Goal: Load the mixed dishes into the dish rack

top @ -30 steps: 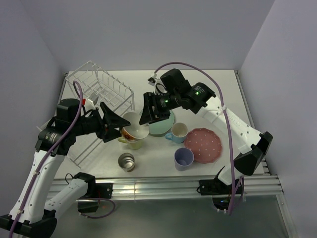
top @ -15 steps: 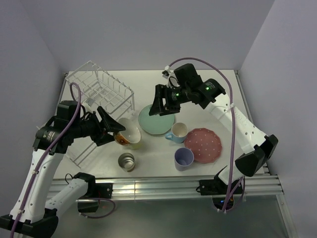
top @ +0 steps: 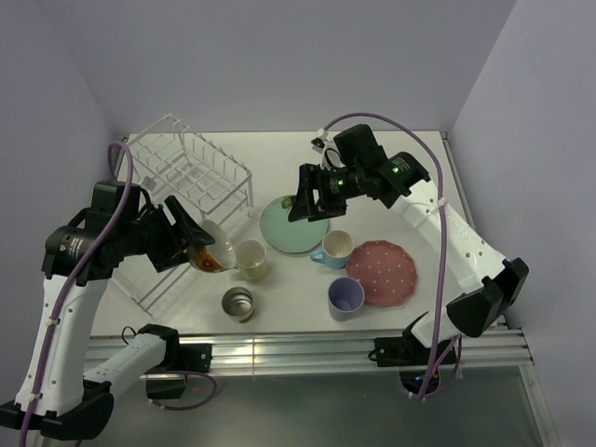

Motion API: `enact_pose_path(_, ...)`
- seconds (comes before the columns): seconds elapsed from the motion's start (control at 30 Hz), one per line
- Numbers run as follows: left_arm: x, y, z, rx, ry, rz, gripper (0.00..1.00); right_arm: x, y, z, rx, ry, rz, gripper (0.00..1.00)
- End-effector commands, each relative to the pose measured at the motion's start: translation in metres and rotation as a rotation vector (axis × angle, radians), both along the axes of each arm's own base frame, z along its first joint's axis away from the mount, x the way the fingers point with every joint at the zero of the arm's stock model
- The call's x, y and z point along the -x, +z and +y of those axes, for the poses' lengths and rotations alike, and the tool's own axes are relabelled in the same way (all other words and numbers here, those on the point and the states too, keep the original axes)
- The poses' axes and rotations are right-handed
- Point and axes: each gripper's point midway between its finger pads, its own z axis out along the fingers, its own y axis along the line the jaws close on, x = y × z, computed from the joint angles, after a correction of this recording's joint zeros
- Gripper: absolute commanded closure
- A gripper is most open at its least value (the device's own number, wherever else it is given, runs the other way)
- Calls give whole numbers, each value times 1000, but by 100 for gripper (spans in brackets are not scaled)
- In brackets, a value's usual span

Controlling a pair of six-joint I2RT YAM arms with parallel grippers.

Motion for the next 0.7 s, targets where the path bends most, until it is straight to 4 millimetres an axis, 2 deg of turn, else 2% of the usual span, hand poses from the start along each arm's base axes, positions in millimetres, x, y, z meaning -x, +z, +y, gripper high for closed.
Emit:
enact_pose_path(0.0,0,12,14,-66,25,-54,100,8,8,-4,-28,28,-31,31)
enact_pose_path(0.3,3,-1,21,-79,97,-20,100,7,0,-3,-35,51,-7,31)
enact_pose_path(0.67,-18,-19,49,-209,206,11,100,12,-4,-3,-46,74,16,32)
